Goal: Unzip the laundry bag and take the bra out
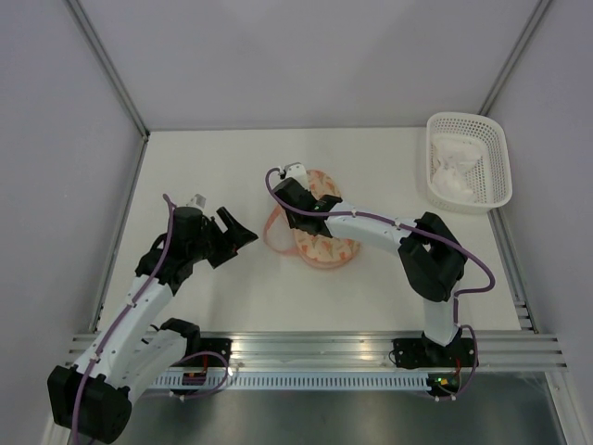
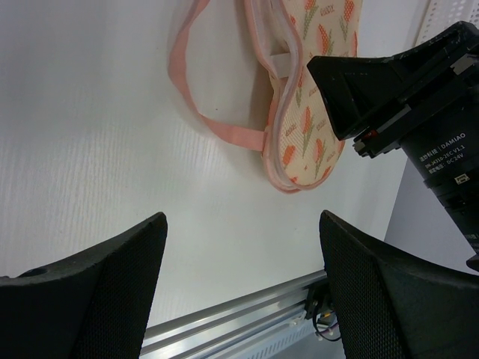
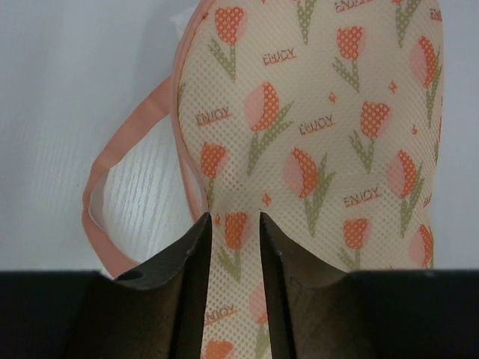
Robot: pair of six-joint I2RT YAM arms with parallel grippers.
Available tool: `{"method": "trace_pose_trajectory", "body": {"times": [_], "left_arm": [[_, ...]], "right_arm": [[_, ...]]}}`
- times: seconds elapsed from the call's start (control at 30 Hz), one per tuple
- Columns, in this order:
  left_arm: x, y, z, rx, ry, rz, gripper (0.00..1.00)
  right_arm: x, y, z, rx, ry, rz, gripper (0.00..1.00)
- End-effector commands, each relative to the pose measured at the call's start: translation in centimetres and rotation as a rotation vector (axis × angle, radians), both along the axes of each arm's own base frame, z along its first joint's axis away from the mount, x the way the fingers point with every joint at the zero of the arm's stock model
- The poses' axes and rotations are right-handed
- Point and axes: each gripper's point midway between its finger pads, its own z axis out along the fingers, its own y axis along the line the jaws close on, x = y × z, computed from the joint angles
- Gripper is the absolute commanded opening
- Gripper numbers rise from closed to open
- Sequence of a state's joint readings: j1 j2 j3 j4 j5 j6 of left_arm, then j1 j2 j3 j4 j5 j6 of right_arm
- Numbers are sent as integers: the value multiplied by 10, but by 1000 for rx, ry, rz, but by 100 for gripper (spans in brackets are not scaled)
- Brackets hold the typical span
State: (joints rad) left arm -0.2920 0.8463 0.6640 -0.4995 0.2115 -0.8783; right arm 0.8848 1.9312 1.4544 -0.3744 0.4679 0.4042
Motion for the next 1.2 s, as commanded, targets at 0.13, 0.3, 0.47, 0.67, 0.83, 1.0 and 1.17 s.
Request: {"method": "trace_pose_trajectory", "body": {"times": [0.13, 0.3, 0.47, 0.67, 0.83, 1.0, 1.17], "left_arm": [[-1, -1, 4, -26, -10, 12, 86], [-1, -1, 4, -25, -9, 11, 86], [-1, 0, 4, -21, -12, 12, 86], [0, 0, 4, -19, -12, 10, 86], [-1, -1, 4, -19, -14, 8, 86], [-1, -1, 5, -21, -17, 4, 86], [0, -2, 8, -22, -19, -3, 86]], "right_arm": [[-4, 21, 10, 70, 14, 60, 51], [-4, 25, 0, 56, 31, 70, 51], [-2, 25, -14, 33, 50, 60, 35], [-1, 22, -20, 6, 52, 48, 8], [-2, 22, 5, 50, 28, 59, 1], [-8, 13, 45, 72, -12, 64, 0], [2, -32, 83, -31, -113, -71, 0]]}}
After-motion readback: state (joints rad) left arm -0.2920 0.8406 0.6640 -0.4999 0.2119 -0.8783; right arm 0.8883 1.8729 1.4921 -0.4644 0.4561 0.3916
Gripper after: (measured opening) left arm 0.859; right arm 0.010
